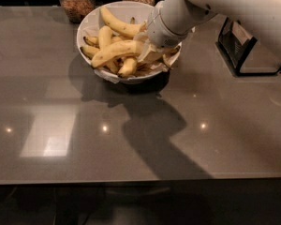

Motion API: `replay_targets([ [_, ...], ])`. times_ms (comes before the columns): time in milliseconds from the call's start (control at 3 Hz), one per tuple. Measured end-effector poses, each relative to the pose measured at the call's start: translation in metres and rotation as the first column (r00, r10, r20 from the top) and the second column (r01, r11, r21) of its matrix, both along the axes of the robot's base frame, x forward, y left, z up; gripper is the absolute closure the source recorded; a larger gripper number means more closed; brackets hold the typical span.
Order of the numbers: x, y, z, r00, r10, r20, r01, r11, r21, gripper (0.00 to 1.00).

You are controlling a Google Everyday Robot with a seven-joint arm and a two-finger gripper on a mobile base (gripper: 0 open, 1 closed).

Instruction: Pick banana from white bowl

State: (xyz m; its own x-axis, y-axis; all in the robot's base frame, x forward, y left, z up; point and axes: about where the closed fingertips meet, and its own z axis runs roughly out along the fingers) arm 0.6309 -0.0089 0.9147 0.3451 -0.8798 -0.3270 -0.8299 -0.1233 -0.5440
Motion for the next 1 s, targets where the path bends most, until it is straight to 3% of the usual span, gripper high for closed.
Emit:
replay_targets([
  [333,-0.006,-0.005,0.013,0.9999,-0.010,0.012,0.009,1.000,0.018,1.00],
  [667,-0.017,-0.014,0.029,0.9999,-0.009,-0.006,0.009,0.998,0.064,1.00],
  [1000,-0.034,-0.035,0.045,0.9966,0.020,-0.080,-0.007,0.988,0.156,1.00],
])
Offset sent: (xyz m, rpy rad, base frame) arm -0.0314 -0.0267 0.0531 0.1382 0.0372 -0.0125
